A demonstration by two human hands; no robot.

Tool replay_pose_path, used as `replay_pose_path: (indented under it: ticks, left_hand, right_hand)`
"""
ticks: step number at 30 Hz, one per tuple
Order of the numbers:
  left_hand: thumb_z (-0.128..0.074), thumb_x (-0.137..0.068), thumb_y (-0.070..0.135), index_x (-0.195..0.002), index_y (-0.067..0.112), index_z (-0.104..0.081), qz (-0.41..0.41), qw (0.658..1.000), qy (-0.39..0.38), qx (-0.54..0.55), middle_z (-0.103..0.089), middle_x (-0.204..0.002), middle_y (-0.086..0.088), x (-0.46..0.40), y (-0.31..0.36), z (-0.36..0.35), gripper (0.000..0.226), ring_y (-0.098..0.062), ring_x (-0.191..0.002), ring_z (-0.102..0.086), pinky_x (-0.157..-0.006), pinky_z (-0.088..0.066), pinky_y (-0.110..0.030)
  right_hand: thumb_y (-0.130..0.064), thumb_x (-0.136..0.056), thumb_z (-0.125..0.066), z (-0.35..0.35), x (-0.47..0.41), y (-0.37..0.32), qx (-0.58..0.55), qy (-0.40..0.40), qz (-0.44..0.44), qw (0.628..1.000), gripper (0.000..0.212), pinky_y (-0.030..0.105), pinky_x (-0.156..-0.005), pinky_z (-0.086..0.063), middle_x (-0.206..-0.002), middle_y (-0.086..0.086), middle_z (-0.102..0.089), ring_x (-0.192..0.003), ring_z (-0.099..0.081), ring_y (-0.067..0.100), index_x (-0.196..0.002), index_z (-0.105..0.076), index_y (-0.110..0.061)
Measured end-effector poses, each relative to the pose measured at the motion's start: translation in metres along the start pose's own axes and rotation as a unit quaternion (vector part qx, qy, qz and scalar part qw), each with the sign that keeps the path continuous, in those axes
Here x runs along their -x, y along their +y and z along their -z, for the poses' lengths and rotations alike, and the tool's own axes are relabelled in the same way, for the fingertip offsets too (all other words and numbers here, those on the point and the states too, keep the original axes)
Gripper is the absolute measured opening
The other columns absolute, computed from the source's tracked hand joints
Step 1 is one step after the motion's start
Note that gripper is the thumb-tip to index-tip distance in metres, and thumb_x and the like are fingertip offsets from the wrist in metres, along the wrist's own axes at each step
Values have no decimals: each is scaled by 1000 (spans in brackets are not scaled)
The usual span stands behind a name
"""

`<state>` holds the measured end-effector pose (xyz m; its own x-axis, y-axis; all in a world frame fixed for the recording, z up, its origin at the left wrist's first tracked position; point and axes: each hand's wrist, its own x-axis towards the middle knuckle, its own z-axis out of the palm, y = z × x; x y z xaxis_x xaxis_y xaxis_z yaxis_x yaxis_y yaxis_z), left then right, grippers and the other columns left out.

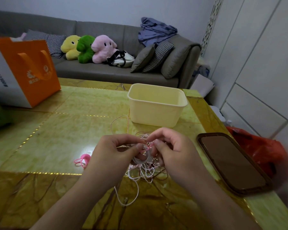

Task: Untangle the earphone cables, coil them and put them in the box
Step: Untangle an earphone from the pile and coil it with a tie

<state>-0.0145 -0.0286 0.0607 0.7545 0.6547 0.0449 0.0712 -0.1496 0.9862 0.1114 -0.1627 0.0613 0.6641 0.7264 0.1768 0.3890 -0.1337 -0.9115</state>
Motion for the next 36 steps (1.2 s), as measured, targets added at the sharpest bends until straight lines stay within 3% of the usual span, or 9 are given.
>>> replay_pose_path:
  ticks: [6, 11, 15, 21, 23, 26, 28, 32, 36]
  left_hand:
    - [-75, -92, 1, -91, 17, -84, -7, 998, -51, 20, -80, -77, -12, 2, 1, -1, 19, -25, -76, -80, -71, -62, -26]
    - [-75, -90, -1, -92, 12, -83, -18, 997, -63, 38, -81, -84, -11, 2, 1, -2, 16, -26, -81, -80, -73, -63, -28]
    - [-75, -91, 3, -95, 16, -84, -19, 997, -61, 33, -81, -85, -11, 1, -2, -2, 16, -26, -84, -80, -82, -64, -38]
    - [-74, -93, 3, -97, 18, -83, -20, 997, -56, 42, -82, -86, -9, 2, -1, -3, 18, -22, -86, -81, -78, -61, -27]
    - [-75, -93, 4, -97, 24, -84, -28, 998, -46, 24, -82, -87, -8, 1, -3, -3, 22, -25, -88, -80, -82, -63, -39]
    - [-76, -93, 6, -97, 30, -83, -40, 999, -37, 7, -80, -87, -15, 0, -4, -4, 25, -43, -91, -75, -90, -59, -61]
    - [-75, -93, 5, -97, 31, -83, -43, 999, -30, 1, -79, -87, -18, 0, -4, -4, 27, -47, -92, -73, -90, -57, -66]
    - [-78, -90, 17, -101, 26, -84, -43, 997, -42, 38, -80, -89, -15, 3, -1, -5, 15, -45, -93, -73, -91, -56, -63]
    - [-78, -92, 25, -98, 21, -84, -54, 997, -25, 50, -81, -88, -7, 3, 0, -7, 10, -25, -89, -78, -87, -62, -44]
  right_hand:
    - [-9, -103, -63, 6, -3, 1, 65, 10, 30, 997, 24, 17, -57, -45, -73, -7, -71, -63, -61, 1, -91, -75, -27]
    - [-5, -101, -66, 3, -3, 1, -2, -12, 7, 1000, 23, 41, -72, -62, -84, -2, -79, -80, -75, 19, -93, -79, -22]
    - [-3, -100, -67, 4, -3, 3, -27, -7, -4, 1000, 21, 35, -72, -64, -85, -3, -80, -81, -77, 15, -94, -80, -18]
    - [-1, -99, -67, 3, -5, 3, -53, -7, -18, 998, 19, 17, -59, -51, -73, -7, -75, -66, -69, 1, -93, -79, -14]
    - [0, -99, -67, 4, -5, 3, -72, -11, -26, 997, 20, 15, -57, -48, -70, -7, -74, -63, -66, 0, -93, -79, -14]
    - [1, -98, -68, 5, -4, 3, -88, -11, -26, 996, 18, 16, -57, -49, -73, -3, -75, -64, -66, 2, -93, -77, -13]
    - [2, -97, -69, 3, -5, 4, -89, -8, -24, 996, 15, 17, -58, -49, -75, 0, -76, -67, -67, 4, -94, -76, -11]
    - [2, -95, -71, 2, -5, 5, -73, 6, -17, 997, 13, 23, -58, -52, -79, 7, -77, -68, -67, 9, -94, -75, -11]
    - [2, -94, -73, 3, -3, 2, -75, 9, -3, 997, 11, 28, -61, -57, -77, 7, -77, -68, -69, 11, -92, -75, -9]
